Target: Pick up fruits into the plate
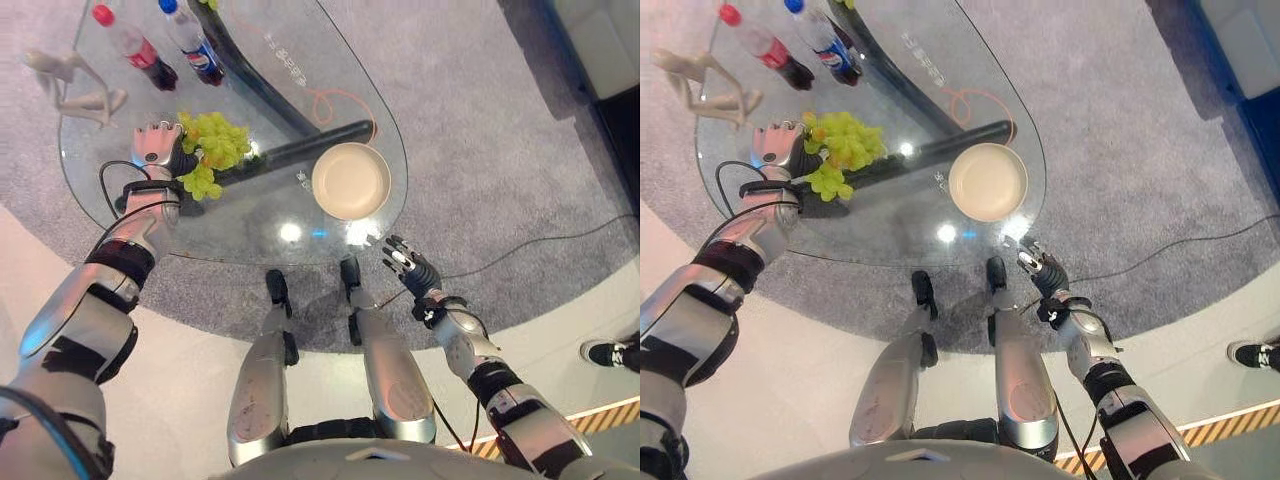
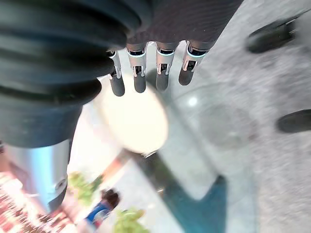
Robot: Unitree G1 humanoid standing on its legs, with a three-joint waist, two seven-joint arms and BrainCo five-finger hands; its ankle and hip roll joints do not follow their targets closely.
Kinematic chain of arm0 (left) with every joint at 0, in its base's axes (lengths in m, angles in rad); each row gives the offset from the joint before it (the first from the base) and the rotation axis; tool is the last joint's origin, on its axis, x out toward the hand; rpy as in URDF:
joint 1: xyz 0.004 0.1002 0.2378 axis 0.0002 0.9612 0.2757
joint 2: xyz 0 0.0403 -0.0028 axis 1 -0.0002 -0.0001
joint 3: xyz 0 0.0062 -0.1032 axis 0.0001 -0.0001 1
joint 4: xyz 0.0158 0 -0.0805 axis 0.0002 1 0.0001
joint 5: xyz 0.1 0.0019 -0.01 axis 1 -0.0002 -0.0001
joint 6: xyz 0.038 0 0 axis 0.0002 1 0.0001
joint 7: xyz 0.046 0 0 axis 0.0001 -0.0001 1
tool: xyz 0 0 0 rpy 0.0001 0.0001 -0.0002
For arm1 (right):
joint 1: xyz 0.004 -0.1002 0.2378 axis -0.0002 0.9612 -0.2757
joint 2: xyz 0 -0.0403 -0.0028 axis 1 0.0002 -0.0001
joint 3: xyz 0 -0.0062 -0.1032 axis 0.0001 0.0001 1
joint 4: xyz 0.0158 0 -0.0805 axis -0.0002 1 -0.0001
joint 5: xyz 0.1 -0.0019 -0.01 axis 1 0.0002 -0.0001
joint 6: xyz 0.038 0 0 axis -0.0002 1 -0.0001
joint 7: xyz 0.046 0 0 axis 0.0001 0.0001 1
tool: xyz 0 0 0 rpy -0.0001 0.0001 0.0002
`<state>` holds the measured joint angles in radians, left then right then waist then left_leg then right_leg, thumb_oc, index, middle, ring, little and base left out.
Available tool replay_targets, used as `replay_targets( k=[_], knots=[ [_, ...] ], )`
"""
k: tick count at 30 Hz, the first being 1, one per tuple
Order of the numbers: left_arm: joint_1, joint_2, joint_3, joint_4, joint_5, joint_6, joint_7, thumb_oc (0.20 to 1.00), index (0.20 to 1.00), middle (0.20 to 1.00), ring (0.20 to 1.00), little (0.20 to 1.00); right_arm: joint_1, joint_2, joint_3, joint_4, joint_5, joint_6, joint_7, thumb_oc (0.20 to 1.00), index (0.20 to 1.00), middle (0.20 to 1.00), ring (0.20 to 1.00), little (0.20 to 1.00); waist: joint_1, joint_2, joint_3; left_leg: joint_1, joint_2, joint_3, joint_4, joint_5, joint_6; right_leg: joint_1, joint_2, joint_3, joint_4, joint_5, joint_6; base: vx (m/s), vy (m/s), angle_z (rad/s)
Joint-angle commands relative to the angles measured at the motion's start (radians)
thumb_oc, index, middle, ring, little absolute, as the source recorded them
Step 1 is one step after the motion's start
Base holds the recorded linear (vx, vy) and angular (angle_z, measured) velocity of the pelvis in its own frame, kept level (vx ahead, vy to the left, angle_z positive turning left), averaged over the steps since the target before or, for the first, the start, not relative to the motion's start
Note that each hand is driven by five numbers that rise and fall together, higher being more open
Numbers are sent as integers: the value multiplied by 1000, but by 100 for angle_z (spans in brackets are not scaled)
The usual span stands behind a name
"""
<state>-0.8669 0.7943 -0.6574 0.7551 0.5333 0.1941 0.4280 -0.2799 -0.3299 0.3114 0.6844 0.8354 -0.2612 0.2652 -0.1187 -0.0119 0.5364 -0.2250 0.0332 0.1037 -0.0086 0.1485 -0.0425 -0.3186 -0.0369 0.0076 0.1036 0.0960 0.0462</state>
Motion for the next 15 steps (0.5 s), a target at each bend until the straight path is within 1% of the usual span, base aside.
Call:
replay_targets(
  k=[1, 4, 6, 9, 12, 15],
  knots=[
    [59, 54, 94, -75, 79, -7, 5, 200, 200, 200, 200, 200, 91, -29, -66, -130, 11, -62, -15, 1000, 1000, 1000, 1000, 1000, 9, 37, -91, 31, -33, -77, 90, -194, 7, 22, -1, -30, 96, -146, 20, 55, -27, 9],
    [104, 90, 108, -144, 112, -25, -22, 200, 200, 200, 200, 200, 108, -42, -92, -189, 2, -56, -3, 1000, 1000, 1000, 1000, 1000, 16, 35, -123, 72, -33, -76, 80, -202, 7, 75, -9, -37, 70, -147, 24, 71, -24, 11],
    [117, 102, 112, -160, 124, -36, -28, 200, 200, 200, 200, 200, 113, -49, -102, -207, -9, -52, 6, 1000, 1000, 1000, 1000, 1000, 18, 34, -134, 84, -33, -75, 76, -204, 7, 90, -11, -40, 62, -147, 25, 60, -20, 4],
    [169, 165, 142, -266, 177, -65, -85, 200, 200, 200, 200, 200, 130, -93, -147, -320, -44, 15, 52, 1000, 1000, 1000, 1000, 1000, 26, 27, -183, 138, -34, -71, 49, -209, 7, 160, -21, -43, 13, -139, 37, 94, -35, 4],
    [192, 195, 161, -316, 210, -93, -105, 200, 200, 200, 200, 200, 131, -126, -171, -368, -56, 48, 86, 1000, 1000, 1000, 1000, 1000, 33, 21, -210, 162, -34, -72, 39, -210, 8, 190, -25, -47, -5, -136, 42, 66, -38, 5],
    [219, 232, 178, -372, 250, -132, -123, 200, 200, 200, 200, 200, 120, -183, -197, -416, -72, 96, 121, 1000, 1000, 1000, 1000, 1000, 45, 11, -252, 198, -34, -72, 29, -215, 9, 235, -32, -55, -26, -133, 48, 103, -51, 9]
  ],
)
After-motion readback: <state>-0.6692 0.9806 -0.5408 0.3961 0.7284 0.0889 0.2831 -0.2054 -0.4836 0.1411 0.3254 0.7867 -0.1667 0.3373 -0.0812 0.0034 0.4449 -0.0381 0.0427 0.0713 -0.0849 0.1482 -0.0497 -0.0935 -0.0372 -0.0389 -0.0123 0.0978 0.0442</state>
